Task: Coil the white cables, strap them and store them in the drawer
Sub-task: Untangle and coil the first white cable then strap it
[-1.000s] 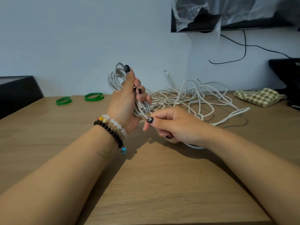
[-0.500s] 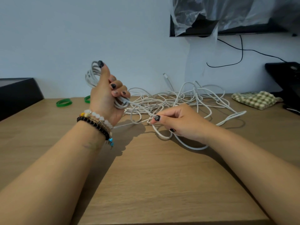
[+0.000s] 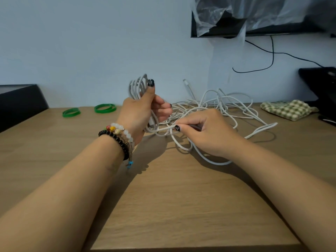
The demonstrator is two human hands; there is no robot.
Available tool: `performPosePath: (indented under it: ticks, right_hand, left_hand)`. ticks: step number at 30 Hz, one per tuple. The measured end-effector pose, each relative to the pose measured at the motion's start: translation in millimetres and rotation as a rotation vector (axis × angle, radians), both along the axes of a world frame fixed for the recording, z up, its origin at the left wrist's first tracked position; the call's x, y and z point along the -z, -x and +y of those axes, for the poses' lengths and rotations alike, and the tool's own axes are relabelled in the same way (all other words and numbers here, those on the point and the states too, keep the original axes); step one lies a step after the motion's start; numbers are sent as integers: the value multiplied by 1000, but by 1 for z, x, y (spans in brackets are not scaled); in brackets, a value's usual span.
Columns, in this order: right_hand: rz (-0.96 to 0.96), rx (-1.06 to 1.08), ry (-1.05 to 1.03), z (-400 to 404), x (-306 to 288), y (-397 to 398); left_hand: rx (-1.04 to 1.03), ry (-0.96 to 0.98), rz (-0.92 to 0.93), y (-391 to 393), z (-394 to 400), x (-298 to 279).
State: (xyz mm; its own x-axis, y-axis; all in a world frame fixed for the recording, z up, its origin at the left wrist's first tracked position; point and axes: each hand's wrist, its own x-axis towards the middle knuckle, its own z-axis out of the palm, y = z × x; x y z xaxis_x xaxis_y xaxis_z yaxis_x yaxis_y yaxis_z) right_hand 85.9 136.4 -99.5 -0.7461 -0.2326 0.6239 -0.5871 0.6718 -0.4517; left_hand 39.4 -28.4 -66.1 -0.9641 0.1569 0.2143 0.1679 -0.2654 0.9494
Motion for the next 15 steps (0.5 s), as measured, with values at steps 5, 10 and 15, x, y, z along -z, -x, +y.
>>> performPosePath:
  ticks: [5,10,15]
  right_hand:
    - [170,44,-151,-2,-4,-5]
    - [299,101,-223,-6,-5,-7]
    - [340,164,-266,-8,-4,-9]
  left_hand:
    - [-16,304,119,-11,8,7]
    - [-87,277,130,-9,11,7]
    - [-53,261,78,-13,13,8]
